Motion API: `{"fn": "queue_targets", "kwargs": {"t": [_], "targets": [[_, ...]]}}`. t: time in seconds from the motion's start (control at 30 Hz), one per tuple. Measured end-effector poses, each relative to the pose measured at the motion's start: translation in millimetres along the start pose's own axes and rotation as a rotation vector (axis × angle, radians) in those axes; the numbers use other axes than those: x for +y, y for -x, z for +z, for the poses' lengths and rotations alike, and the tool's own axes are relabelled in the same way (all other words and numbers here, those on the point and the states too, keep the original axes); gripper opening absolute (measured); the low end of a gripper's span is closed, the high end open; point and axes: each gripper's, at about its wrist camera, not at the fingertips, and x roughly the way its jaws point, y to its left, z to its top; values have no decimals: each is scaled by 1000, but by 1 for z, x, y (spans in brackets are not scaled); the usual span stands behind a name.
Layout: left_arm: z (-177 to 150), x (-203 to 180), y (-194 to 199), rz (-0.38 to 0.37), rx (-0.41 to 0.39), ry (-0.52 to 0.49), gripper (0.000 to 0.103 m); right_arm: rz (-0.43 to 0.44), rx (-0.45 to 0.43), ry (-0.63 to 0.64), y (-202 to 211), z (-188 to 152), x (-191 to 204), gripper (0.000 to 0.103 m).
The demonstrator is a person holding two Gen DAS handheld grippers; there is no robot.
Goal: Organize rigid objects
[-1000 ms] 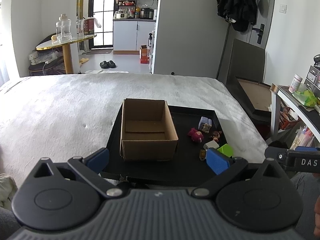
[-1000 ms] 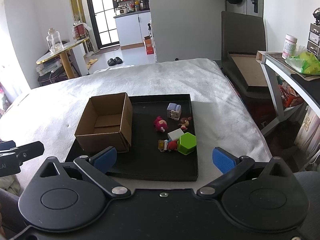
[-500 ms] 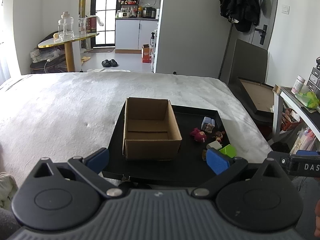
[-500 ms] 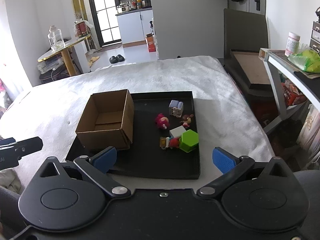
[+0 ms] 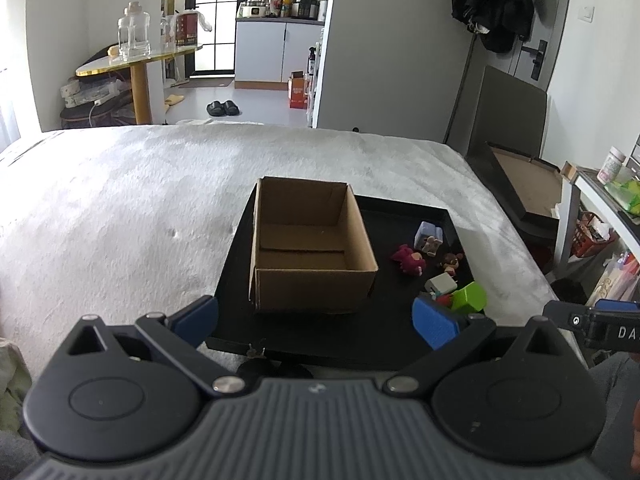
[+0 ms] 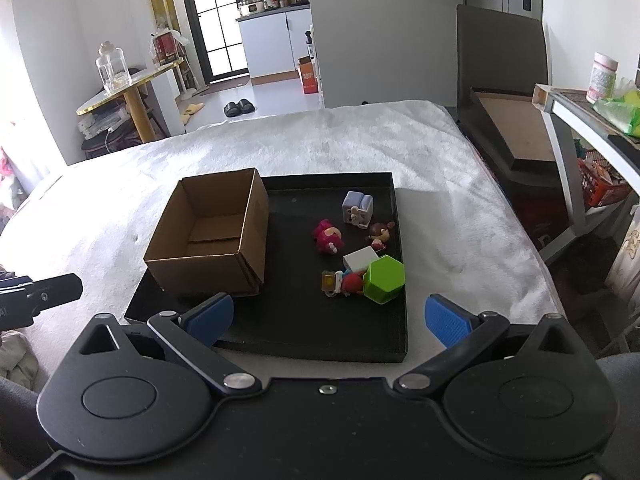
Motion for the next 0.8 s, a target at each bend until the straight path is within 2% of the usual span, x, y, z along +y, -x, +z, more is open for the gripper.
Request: {"fn": "queue_targets", "kwargs": {"t": [0.23,0.53,0.8], "targets": [[3,3,-23,32,24,5,102,-19,14,-2,-20,2,-4,103],[13,5,-60,35,56,19,102,12,33,-26,-51,5,-12,102],[24,11,-88,76,94,45,100,26,60,-28,-82,13,-14,98]]}}
